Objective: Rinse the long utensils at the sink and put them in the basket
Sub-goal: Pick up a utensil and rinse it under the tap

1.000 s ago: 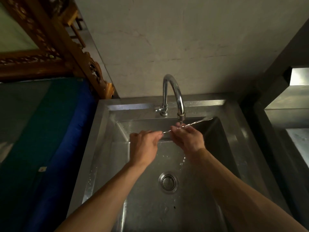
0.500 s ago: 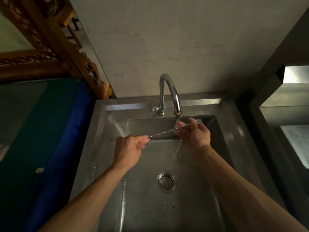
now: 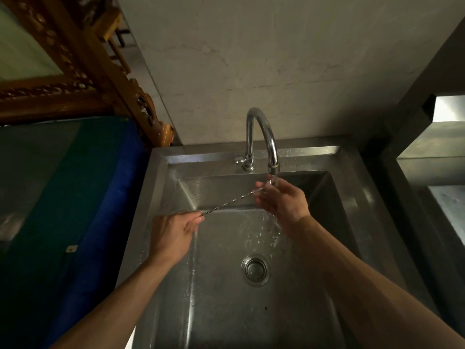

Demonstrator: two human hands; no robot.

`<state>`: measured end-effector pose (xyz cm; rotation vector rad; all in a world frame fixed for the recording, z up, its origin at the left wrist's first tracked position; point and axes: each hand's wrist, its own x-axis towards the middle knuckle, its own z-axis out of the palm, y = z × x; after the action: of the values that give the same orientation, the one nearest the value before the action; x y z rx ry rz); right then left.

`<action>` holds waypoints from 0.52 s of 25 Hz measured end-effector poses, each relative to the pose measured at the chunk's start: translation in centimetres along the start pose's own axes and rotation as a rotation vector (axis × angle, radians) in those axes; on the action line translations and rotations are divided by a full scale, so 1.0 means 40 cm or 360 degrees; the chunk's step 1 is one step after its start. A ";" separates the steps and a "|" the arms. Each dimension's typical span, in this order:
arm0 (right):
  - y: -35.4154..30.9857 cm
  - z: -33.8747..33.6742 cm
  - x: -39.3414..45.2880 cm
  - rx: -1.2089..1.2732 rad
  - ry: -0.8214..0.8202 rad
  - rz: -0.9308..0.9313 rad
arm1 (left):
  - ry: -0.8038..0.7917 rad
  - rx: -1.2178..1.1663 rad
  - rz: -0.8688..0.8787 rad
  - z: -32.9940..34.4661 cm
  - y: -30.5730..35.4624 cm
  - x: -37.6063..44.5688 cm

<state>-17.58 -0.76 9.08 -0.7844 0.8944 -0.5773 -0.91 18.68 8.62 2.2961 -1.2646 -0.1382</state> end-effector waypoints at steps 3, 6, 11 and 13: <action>0.002 -0.003 0.006 0.0004 0.0067 0.0014 | 0.0015 -0.0002 0.0024 -0.002 0.003 -0.006; 0.004 -0.013 0.011 -0.0054 0.0032 0.0006 | -0.0016 -0.0019 -0.0002 -0.006 0.004 -0.009; 0.003 -0.043 0.002 -0.0352 0.0042 -0.0045 | -0.0107 -0.0056 -0.0014 0.001 0.000 -0.014; -0.005 -0.079 -0.004 -0.0643 -0.0088 -0.0098 | -0.0209 -0.0103 -0.0098 0.014 -0.016 -0.019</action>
<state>-20.40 -1.87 8.09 -1.1904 0.9511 -0.4297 -1.03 19.38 7.72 2.3029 -1.2347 -0.3515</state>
